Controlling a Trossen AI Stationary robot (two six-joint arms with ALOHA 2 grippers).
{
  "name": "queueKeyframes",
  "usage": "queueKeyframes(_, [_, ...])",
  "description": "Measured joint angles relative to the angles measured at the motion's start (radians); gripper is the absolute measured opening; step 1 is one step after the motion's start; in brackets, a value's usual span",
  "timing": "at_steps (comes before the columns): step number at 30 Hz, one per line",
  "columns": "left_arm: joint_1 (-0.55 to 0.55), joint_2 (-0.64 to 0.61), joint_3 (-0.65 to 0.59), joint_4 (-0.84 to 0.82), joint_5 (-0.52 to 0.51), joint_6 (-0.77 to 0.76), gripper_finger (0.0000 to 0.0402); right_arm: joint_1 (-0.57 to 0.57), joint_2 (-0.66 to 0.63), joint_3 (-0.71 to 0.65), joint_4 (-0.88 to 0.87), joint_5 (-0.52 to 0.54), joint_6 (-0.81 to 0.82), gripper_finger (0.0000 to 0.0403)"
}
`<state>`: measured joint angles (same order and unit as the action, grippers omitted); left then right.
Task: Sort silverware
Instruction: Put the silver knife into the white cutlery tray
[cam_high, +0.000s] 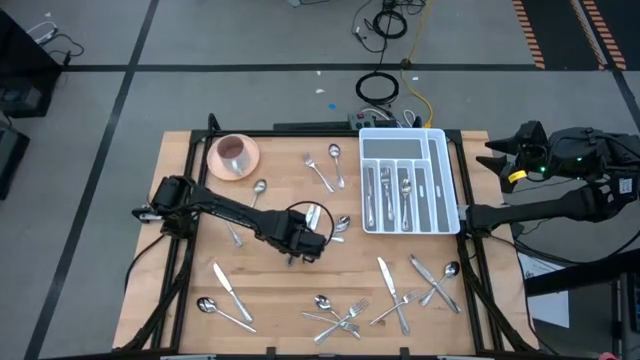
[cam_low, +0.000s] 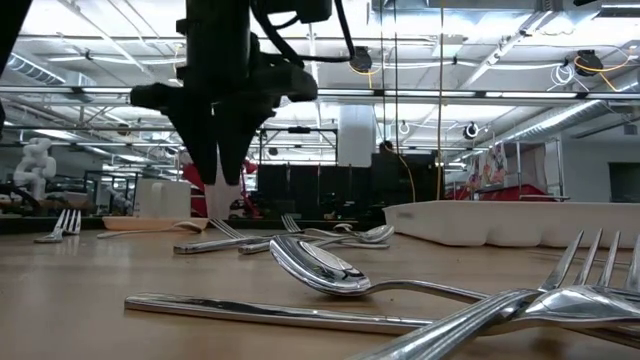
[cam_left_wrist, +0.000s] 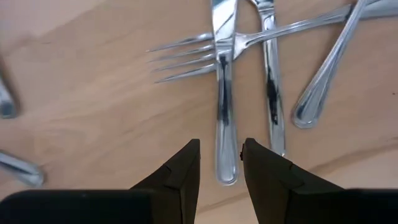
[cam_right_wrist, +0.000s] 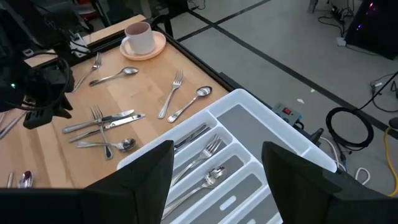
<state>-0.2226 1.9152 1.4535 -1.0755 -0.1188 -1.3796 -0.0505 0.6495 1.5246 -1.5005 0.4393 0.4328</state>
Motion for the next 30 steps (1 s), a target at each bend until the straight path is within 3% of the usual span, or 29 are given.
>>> queueKeyframes(5, [0.008,0.000,-0.045,0.127,-0.001,-0.001,0.0125,0.000,0.000,0.000,0.002,0.000,-0.001,0.0238])
queueKeyframes(25, [0.097,0.005,-0.120,0.203,0.007,0.078,0.0125,0.000,0.000,0.000,0.007,-0.053,-0.010,0.0238])
queueKeyframes(30, [0.096,0.029,-0.120,0.233,0.051,0.077,0.0125,0.000,0.000,0.000,0.007,-0.053,-0.015,0.0238])
